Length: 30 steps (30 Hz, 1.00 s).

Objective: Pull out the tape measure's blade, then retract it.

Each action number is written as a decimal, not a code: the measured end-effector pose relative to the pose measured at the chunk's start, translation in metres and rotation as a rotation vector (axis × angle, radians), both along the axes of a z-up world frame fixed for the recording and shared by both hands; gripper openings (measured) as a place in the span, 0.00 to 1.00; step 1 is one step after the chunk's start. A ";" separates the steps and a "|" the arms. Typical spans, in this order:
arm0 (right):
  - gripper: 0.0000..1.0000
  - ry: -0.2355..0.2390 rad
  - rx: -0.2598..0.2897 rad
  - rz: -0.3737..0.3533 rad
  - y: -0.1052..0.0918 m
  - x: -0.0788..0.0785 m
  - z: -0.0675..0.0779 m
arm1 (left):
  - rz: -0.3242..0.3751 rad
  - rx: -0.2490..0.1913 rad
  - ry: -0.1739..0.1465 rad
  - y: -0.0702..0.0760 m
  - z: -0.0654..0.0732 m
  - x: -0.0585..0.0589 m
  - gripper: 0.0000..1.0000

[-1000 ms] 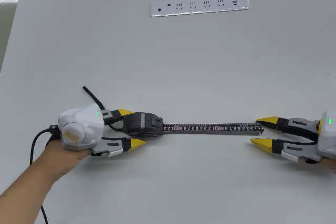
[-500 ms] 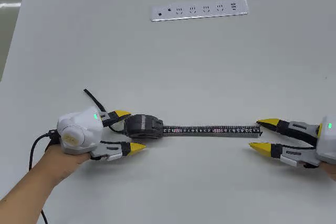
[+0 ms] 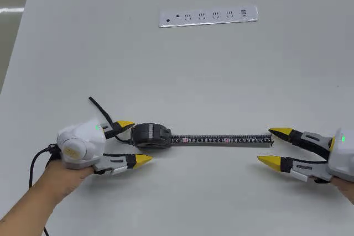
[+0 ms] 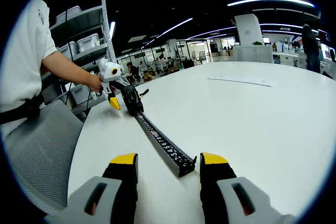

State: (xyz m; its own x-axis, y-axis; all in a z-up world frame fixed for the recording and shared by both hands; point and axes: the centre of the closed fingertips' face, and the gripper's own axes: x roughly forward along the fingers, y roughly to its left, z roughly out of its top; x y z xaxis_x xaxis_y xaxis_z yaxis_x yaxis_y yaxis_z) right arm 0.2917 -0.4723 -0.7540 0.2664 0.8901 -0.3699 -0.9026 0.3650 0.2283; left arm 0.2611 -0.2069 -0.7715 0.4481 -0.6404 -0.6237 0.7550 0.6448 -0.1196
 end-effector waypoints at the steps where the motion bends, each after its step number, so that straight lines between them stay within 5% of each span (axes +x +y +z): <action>1: 0.47 0.000 -0.004 -0.003 0.000 0.000 0.000 | 0.001 0.002 -0.002 0.001 0.000 0.000 0.58; 30: 0.58 0.000 0.018 -0.126 -0.010 -0.007 0.007 | 0.185 -0.028 -0.027 0.016 0.010 -0.015 0.70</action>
